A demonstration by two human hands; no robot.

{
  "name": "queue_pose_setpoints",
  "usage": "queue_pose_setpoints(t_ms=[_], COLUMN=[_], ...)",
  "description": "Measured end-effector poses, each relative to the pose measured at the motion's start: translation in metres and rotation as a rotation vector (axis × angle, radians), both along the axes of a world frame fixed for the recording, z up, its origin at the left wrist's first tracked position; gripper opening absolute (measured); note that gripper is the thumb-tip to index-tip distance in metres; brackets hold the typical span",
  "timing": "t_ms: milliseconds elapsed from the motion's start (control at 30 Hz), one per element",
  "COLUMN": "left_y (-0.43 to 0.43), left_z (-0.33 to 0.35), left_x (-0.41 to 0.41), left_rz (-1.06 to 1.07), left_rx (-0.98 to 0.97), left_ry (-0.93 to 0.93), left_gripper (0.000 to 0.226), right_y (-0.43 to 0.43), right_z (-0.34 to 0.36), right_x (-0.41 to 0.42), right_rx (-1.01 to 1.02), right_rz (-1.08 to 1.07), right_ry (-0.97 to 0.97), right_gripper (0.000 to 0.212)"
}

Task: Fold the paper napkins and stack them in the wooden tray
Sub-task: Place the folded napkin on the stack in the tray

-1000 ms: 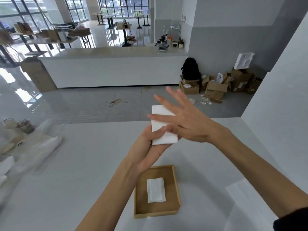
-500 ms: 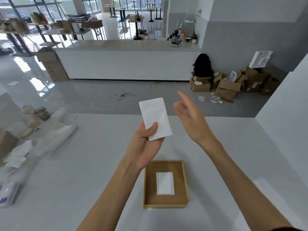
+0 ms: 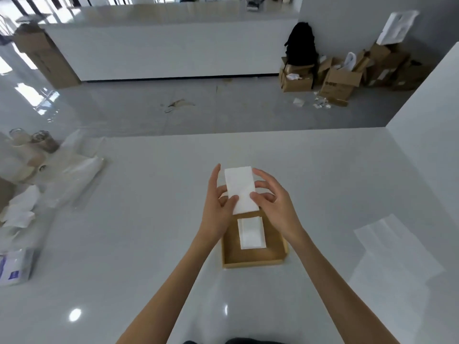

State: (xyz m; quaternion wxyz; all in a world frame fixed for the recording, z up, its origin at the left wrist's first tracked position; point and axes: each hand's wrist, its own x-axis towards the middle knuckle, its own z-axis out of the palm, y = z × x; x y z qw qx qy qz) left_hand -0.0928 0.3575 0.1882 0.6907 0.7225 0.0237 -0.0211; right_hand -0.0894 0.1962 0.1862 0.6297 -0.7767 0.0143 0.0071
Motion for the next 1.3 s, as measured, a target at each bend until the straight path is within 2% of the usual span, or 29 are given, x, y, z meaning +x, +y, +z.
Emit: queue_pose_setpoints(t_ms=[67, 200, 367, 433, 733, 933, 1200, 1300], left_y=[-0.003, -0.006, -0.009, -0.012, -0.028, -0.032, -0.033, -0.035], left_z=[-0.030, -0.086, -0.159, -0.181, -0.224, -0.239, -0.250, -0.252], left_x=[0.001, -0.001, -0.017, -0.017, 0.004, 0.005, 0.012, 0.016], left_rz=[-0.046, -0.110, -0.237, -0.286, -0.391, -0.363, -0.356, -0.308], left_rx=[0.058, 0.168, 0.298, 0.349, 0.602, 0.707, 0.725, 0.681], left_ry=[0.017, 0.176, 0.389, 0.404, 0.304, 0.298, 0.271, 0.365], left_gripper=[0.066, 0.039, 0.047, 0.051, 0.056, 0.056, 0.061, 0.061], right_y=[-0.007, -0.020, -0.027, -0.029, -0.028, -0.023, -0.022, -0.024], right_z=[-0.023, -0.075, -0.152, -0.176, -0.224, -0.246, -0.257, -0.261], right_x=[-0.003, -0.008, -0.024, -0.026, -0.012, -0.009, -0.008, -0.007], right_rx=[0.020, -0.040, -0.256, -0.299, -0.467, -0.500, -0.496, -0.480], right_rz=[0.010, 0.016, 0.066, 0.081, 0.064, 0.040, -0.020, -0.048], right_ry=[0.060, 0.209, 0.378, 0.414, 0.348, 0.374, 0.351, 0.380], right_gripper=[0.044, 0.033, 0.035, 0.036, 0.037, 0.037, 0.037, 0.039])
